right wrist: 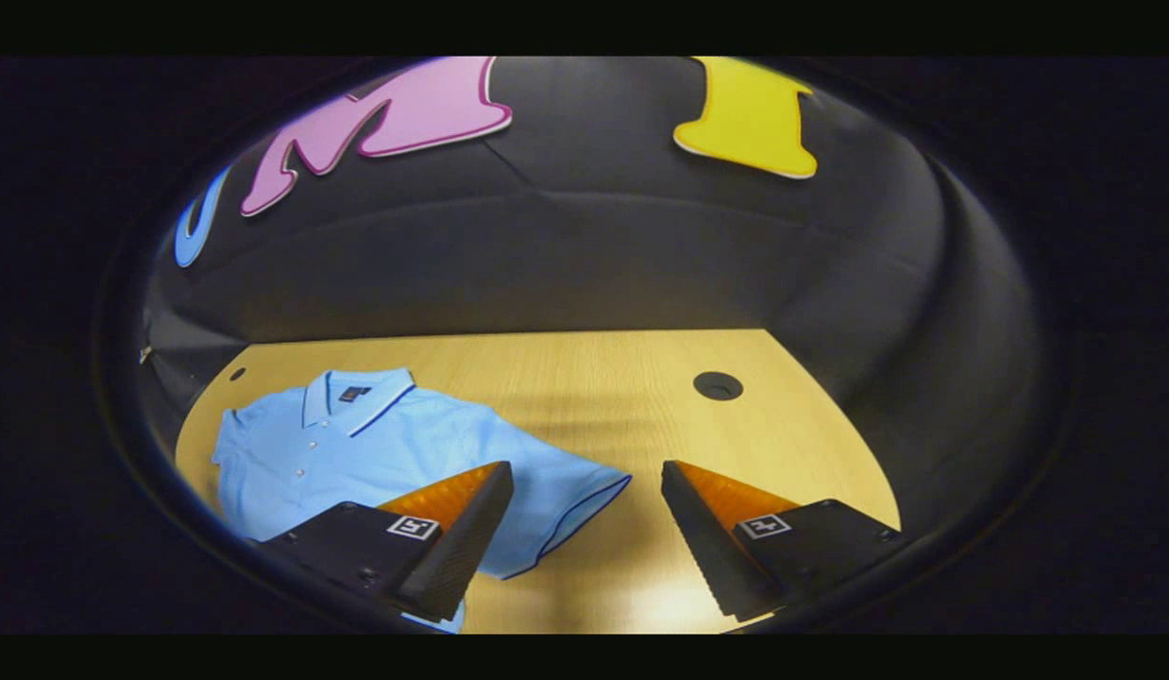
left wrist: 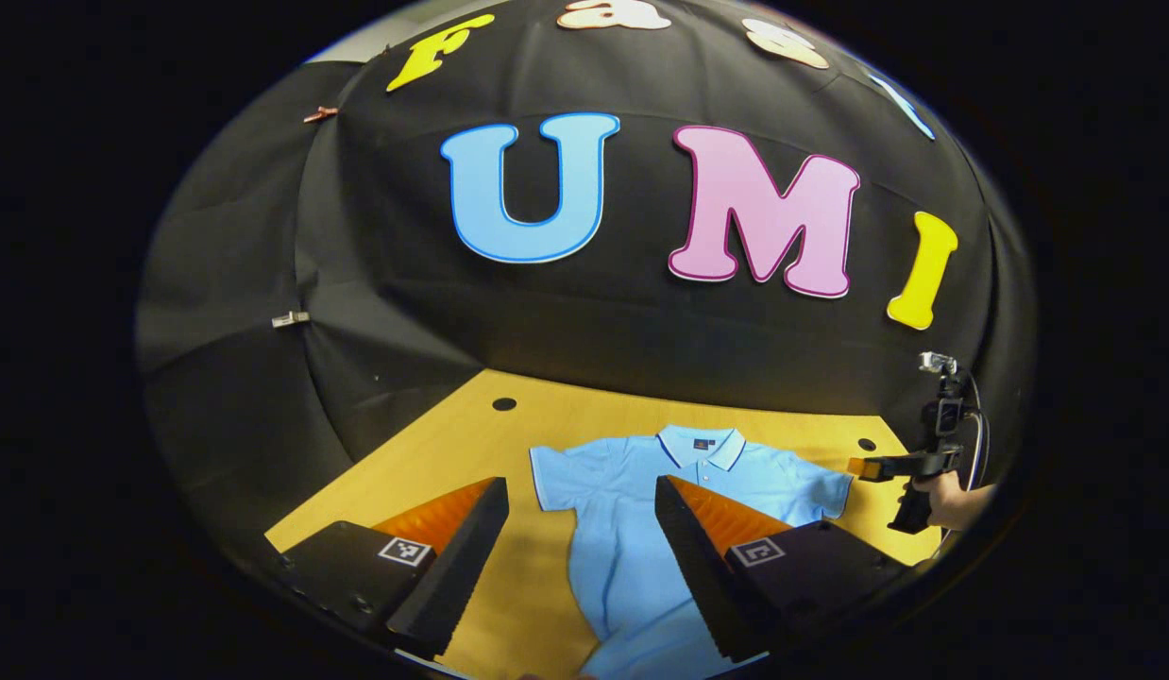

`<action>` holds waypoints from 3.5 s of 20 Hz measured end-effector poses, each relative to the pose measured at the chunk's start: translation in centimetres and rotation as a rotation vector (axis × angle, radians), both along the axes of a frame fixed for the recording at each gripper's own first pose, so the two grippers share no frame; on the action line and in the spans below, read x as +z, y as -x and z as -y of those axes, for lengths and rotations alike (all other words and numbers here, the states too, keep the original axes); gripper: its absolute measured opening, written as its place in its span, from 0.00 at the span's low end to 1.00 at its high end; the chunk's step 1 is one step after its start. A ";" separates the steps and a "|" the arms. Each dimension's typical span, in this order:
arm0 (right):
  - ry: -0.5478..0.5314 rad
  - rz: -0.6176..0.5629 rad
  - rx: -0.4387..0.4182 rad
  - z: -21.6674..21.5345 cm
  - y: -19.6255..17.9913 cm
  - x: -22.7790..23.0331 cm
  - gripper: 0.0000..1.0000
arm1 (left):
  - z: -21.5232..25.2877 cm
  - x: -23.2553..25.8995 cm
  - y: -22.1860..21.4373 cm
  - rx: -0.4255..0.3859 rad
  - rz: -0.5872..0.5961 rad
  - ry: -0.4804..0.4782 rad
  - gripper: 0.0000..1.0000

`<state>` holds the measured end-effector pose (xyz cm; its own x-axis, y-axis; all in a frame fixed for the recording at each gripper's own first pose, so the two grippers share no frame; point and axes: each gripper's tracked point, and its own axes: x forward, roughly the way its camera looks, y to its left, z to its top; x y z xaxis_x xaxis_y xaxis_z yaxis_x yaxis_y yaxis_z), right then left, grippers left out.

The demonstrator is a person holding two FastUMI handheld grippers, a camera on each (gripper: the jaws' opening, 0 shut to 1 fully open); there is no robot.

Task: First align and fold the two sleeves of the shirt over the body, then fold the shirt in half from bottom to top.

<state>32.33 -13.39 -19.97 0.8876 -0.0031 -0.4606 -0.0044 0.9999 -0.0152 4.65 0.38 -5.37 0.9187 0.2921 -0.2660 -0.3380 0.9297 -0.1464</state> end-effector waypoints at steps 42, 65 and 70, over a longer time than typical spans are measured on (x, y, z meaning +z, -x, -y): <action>0.153 0.068 0.314 -24.1 1.7 3.2 0.05 | -8.5 -5.7 5.5 0.090 -0.023 0.058 0.99; 0.069 0.020 0.255 -22.0 14.8 2.9 0.99 | -11.7 -9.5 -14.8 -0.233 -0.080 -0.051 0.99; 0.033 -0.064 0.118 -15.6 19.8 1.2 0.99 | -13.0 -15.2 -22.5 -0.238 -0.172 -0.028 0.99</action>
